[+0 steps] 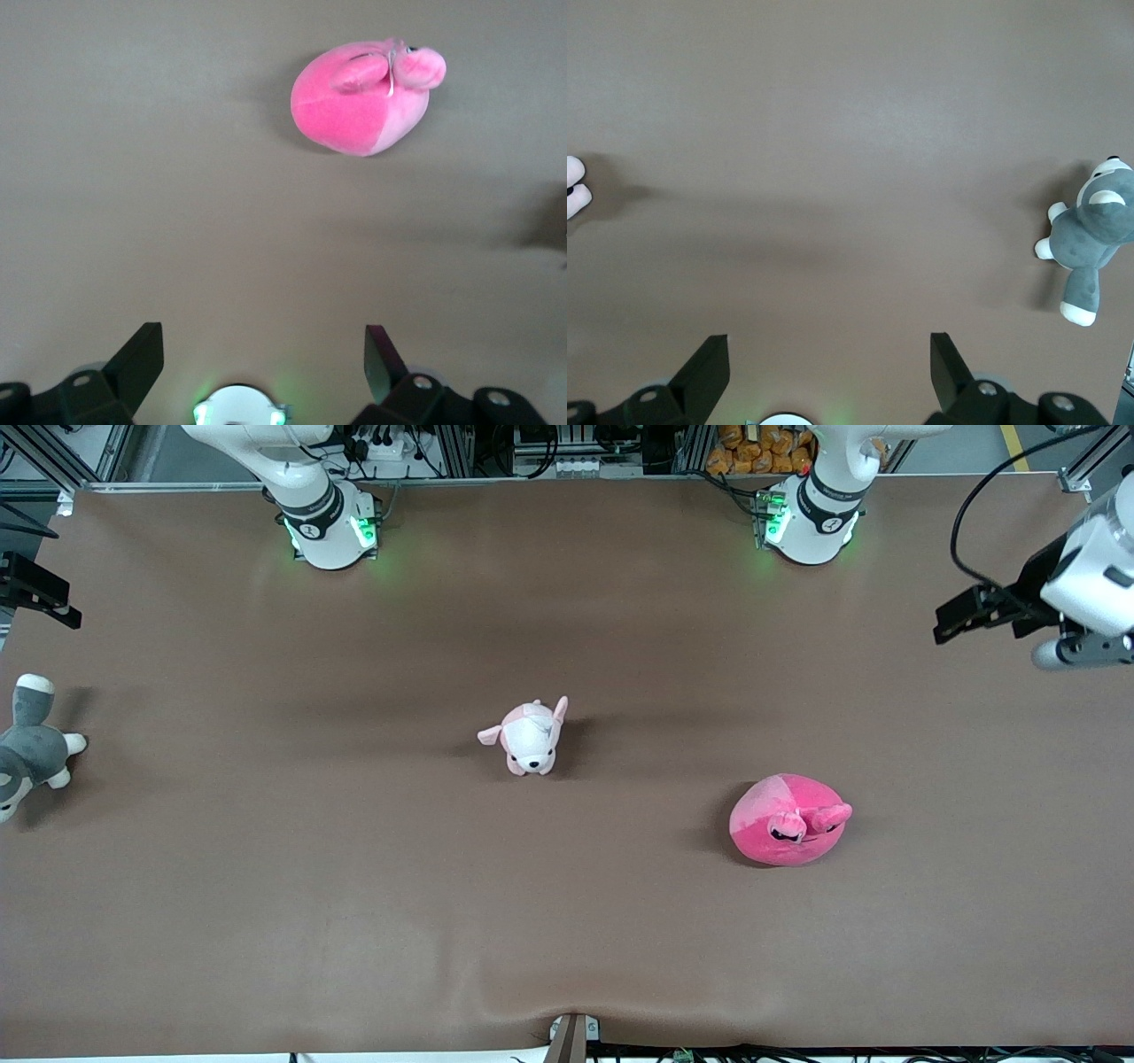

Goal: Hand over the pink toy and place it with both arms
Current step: 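Reach the left gripper down to the round pink plush toy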

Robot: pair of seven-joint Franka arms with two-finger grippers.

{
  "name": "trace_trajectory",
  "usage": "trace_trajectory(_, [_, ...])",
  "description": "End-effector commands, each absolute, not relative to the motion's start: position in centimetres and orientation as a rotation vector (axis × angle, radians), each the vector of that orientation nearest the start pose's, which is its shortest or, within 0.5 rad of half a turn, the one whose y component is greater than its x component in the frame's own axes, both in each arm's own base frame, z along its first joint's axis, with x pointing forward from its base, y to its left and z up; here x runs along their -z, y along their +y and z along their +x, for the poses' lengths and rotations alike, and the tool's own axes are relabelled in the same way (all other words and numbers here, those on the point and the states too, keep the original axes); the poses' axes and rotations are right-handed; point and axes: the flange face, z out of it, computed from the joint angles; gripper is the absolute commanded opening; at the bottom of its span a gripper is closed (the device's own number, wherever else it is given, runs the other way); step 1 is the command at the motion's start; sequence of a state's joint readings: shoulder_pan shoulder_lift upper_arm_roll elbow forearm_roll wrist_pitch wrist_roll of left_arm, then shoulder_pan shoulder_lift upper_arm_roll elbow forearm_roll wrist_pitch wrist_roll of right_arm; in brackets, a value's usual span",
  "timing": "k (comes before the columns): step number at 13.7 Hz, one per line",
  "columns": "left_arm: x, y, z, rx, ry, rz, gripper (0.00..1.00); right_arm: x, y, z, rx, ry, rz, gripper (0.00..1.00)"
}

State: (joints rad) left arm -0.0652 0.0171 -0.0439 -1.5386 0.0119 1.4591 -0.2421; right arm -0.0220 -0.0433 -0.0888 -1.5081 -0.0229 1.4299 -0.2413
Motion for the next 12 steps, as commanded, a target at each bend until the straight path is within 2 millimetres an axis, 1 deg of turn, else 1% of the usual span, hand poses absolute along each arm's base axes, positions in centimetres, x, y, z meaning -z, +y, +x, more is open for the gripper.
trace_trajectory(1, [-60.1,-6.2,57.5,-0.181,-0.372,-3.099,1.0,-67.0,-6.1,52.4,-0.059,-0.217,-3.135,1.0])
trace_trajectory(2, [-59.1,-6.4,58.3,-0.176,-0.45,-3.114,1.0,-67.0,-6.1,52.4,-0.057,-0.217,-3.133,1.0])
trace_trajectory(3, [-57.2,-6.5,59.5,-0.189,-0.563,-3.113,1.0,-67.0,-6.3,52.4,-0.057,-0.212,-3.135,1.0])
trace_trajectory(6, [-51.6,-6.8,62.7,-0.211,-0.856,-3.037,1.0,-67.0,-6.3,52.4,-0.057,-0.212,-3.135,1.0])
trace_trajectory(7, [-50.0,-6.9,63.6,-0.203,-0.955,-3.008,1.0,-67.0,-6.3,52.5,-0.055,-0.212,-3.136,1.0])
trace_trajectory(8, [-48.9,-6.9,64.3,-0.163,-1.056,-2.992,1.0,-67.0,-6.4,52.5,-0.055,-0.21,-3.136,1.0])
trace_trajectory(9, [-48.0,-7.0,64.8,-0.131,-1.178,-2.981,1.0,-67.0,-6.4,52.5,-0.055,-0.21,-3.136,1.0])
trace_trajectory(10, [-46.3,-7.2,65.2,-0.132,-1.338,-2.948,1.0,-66.9,-6.4,52.5,-0.057,-0.207,-3.136,1.0])
trace_trajectory(12, [-42.8,-7.4,66.2,-0.182,-1.635,-2.81,1.0,-66.8,-6.5,52.6,-0.056,-0.201,-3.133,1.0])
